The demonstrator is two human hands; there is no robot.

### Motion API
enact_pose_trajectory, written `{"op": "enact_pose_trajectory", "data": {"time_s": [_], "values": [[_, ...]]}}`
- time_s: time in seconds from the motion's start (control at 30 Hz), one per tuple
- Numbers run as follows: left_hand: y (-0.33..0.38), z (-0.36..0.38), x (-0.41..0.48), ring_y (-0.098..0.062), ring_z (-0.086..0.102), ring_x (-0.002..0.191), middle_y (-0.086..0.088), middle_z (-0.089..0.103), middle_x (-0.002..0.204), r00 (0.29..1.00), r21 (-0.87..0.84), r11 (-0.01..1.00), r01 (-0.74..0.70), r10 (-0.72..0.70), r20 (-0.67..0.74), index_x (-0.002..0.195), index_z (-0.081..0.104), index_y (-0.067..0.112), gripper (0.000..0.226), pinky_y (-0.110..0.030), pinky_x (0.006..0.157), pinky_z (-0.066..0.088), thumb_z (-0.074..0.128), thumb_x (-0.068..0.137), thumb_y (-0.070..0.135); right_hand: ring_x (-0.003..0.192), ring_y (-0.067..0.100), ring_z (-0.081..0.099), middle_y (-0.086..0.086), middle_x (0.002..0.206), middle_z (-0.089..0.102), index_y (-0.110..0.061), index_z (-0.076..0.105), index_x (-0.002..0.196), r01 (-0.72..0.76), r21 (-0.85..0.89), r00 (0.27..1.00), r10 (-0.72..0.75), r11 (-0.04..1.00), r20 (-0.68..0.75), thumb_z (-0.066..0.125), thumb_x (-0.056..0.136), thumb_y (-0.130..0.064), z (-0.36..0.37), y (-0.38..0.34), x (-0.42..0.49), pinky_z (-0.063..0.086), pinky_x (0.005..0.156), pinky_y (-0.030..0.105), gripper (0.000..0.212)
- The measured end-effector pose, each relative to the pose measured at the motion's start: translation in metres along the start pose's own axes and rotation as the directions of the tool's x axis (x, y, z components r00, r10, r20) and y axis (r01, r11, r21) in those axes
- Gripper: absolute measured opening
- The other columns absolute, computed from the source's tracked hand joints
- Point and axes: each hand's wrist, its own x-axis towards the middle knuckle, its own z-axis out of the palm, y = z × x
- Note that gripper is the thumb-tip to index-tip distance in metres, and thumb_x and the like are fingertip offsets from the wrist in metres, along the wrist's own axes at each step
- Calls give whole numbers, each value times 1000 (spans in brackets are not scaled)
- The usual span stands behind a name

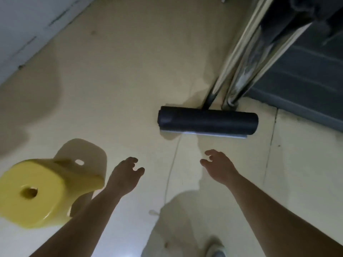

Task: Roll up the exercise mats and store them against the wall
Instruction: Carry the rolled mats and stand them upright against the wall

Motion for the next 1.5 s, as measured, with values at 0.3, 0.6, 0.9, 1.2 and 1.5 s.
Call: {"op": "enact_pose_trajectory", "data": {"time_s": [0.3, 0.6, 0.9, 1.2, 1.5], "values": [[131, 148, 78, -20, 53, 129, 1, 58, 142, 999, 39, 999, 3, -4, 41, 131, 59, 12, 49, -28, 91, 35, 60, 92, 42, 132, 33, 54, 12, 155, 46, -22, 38, 156, -177, 139, 980, 187, 974, -63, 59, 99, -37, -74, 150, 109, 43, 98, 38, 63], [169, 207, 225, -41, 45, 130, -15, 45, 147, 984, 55, 998, 21, -11, -178, 149, 32, 9, 80, -49, 107, 38, 66, 90, 51, 138, 45, 45, 17, 163, 29, -20, 21, 164, -226, 273, 950, 274, 935, -151, 62, 98, -42, -81, 194, 261, 40, 108, 49, 81], [138, 222, 395, -43, 28, 144, -19, 28, 158, 846, -238, 946, 218, -305, -437, 158, 15, 9, 109, -54, 115, 30, 70, 82, 64, 143, 50, 32, 22, 165, 16, -7, 5, 164, -208, 527, 808, 449, 824, -383, 63, 98, -49, -73, 246, 422, 29, 117, 52, 98], [132, 224, 434, -36, 59, 118, -13, 61, 130, 836, -454, 876, 163, -368, -408, 134, 49, 10, 91, -43, 94, 48, 76, 72, 70, 131, 50, 42, 24, 146, 39, -5, 27, 154, -59, 618, 707, 470, 784, -528, 52, 66, -71, -68, 248, 456, 37, 108, 58, 112], [127, 224, 422, -35, 61, 110, -10, 64, 122, 825, -363, 910, 198, -355, -440, 130, 54, 14, 83, -45, 90, 51, 76, 72, 68, 138, 48, 34, 22, 157, 28, -4, 14, 160, -134, 641, 606, 574, 756, -550, 61, 86, -67, -59, 238, 477, 34, 110, 57, 108]]}}
